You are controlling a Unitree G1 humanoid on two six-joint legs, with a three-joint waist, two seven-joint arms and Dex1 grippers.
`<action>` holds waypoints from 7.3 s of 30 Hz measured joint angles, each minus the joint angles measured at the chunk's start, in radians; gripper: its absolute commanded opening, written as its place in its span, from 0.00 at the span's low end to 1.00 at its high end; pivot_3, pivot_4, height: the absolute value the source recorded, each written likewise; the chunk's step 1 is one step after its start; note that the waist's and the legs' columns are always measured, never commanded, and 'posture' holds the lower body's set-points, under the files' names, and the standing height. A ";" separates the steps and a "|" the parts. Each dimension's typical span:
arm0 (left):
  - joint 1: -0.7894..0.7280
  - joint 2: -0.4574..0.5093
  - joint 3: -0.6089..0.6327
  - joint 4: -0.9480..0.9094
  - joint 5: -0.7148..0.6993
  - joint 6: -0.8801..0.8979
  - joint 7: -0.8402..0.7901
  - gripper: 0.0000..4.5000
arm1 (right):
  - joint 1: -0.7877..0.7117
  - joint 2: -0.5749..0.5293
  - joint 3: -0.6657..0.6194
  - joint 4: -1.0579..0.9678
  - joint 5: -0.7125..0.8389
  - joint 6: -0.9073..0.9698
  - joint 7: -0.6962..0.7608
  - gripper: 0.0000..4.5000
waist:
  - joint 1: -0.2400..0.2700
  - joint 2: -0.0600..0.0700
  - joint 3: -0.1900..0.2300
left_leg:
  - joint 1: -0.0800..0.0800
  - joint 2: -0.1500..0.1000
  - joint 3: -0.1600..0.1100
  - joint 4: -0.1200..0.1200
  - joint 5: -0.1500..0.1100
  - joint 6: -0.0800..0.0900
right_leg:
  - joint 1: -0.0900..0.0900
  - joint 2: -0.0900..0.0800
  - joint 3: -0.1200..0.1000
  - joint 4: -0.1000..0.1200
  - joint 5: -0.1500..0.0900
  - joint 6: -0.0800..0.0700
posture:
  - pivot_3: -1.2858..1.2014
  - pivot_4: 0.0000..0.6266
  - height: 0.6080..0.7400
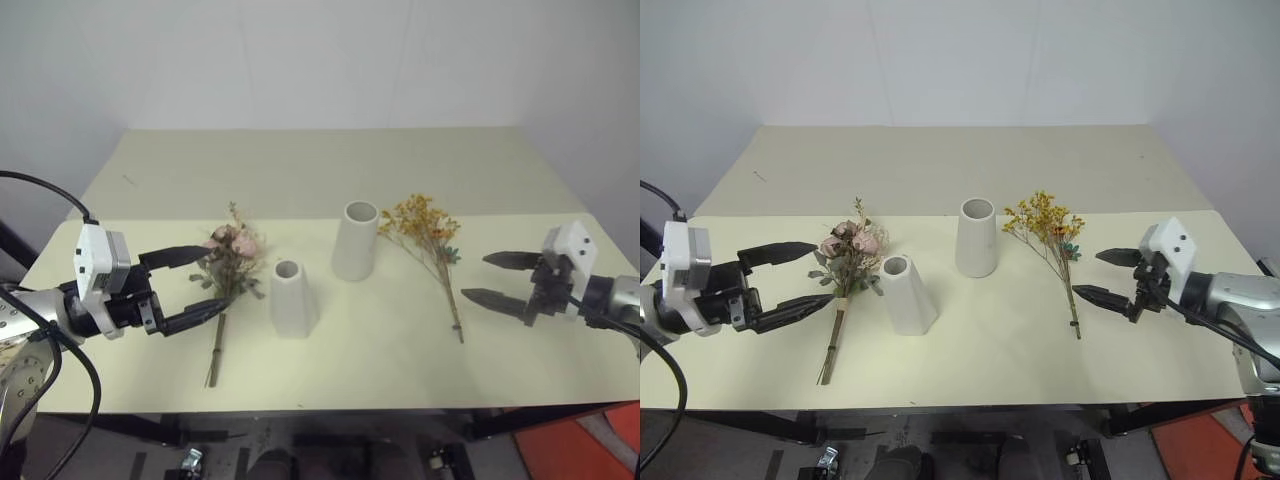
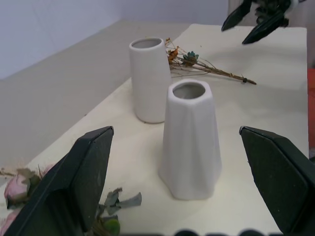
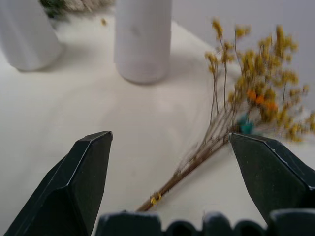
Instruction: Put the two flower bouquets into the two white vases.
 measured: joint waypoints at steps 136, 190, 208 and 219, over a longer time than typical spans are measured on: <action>-0.006 -0.003 0.004 0.016 0.026 0.174 0.214 1.00 | -0.261 0.221 0.096 0.051 0.106 -0.179 0.128 0.99 | -0.026 0.000 0.001 | -0.001 0.000 -0.002 -0.001 0.000 -0.001 | -0.002 0.001 0.000 0.000 0.000 0.000 | 0.52 0.24 1.00; -0.414 -0.156 -0.216 0.168 0.192 0.988 0.757 0.02 | -0.352 0.208 0.115 0.057 0.163 -0.180 0.344 1.00 | -0.003 0.000 0.001 | -0.003 -0.001 -0.004 -0.001 0.001 -0.002 | -0.003 -0.001 0.000 -0.001 0.000 0.000 | 0.52 0.24 1.00; -0.511 -0.268 -0.009 0.099 -0.046 0.362 0.407 0.02 | -0.327 0.208 0.097 0.048 0.186 -0.183 0.400 1.00 | -0.002 0.000 0.001 | -0.003 -0.002 -0.003 0.000 0.001 -0.002 | -0.003 -0.002 -0.001 0.000 0.000 0.000 | 0.52 0.24 1.00; -0.568 -0.289 -0.022 0.174 -0.241 0.377 0.301 0.02 | -0.316 0.208 0.092 0.029 0.185 -0.185 0.389 1.00 | 0.000 0.000 0.001 | -0.004 -0.002 -0.003 0.000 0.001 -0.002 | -0.003 -0.002 -0.001 0.000 0.000 0.000 | 0.52 0.24 1.00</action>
